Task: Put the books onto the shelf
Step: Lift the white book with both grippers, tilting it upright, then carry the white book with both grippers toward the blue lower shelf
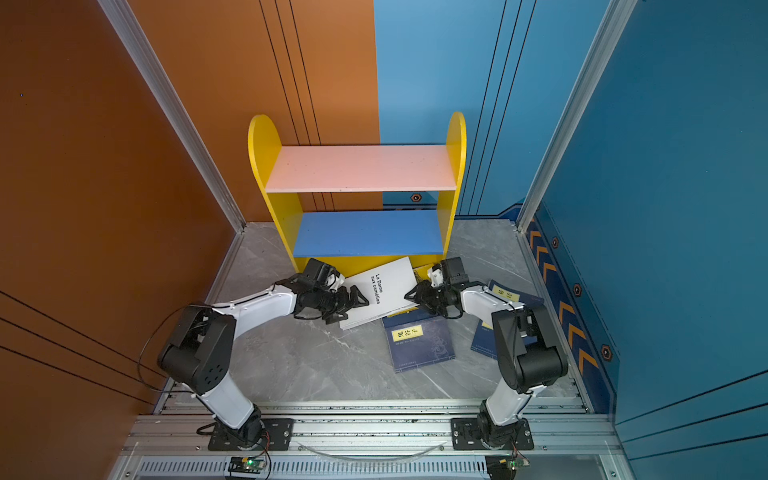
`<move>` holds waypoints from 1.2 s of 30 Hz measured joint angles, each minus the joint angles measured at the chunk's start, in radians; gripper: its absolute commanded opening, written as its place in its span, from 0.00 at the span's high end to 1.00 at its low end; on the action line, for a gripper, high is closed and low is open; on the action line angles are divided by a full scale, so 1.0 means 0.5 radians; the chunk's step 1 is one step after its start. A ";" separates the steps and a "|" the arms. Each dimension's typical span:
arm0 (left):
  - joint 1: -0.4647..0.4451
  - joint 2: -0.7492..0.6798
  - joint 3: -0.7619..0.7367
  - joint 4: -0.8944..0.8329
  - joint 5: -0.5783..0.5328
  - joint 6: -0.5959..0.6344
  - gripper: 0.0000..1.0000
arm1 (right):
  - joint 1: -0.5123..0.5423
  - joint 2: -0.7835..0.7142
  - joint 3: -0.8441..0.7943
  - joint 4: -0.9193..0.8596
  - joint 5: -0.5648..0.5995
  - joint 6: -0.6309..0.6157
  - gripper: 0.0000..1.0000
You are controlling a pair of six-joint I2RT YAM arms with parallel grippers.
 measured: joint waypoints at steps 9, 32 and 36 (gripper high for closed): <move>0.076 -0.004 -0.005 0.053 0.059 0.006 0.02 | -0.002 -0.143 -0.028 0.077 -0.012 0.034 0.73; 0.745 -0.826 -0.330 -0.430 0.159 0.014 0.02 | 0.458 -0.721 0.009 -0.422 0.270 0.513 0.80; 0.871 -0.943 -0.329 -0.515 0.261 0.040 0.02 | 0.494 -0.899 0.008 -0.491 0.321 0.661 0.79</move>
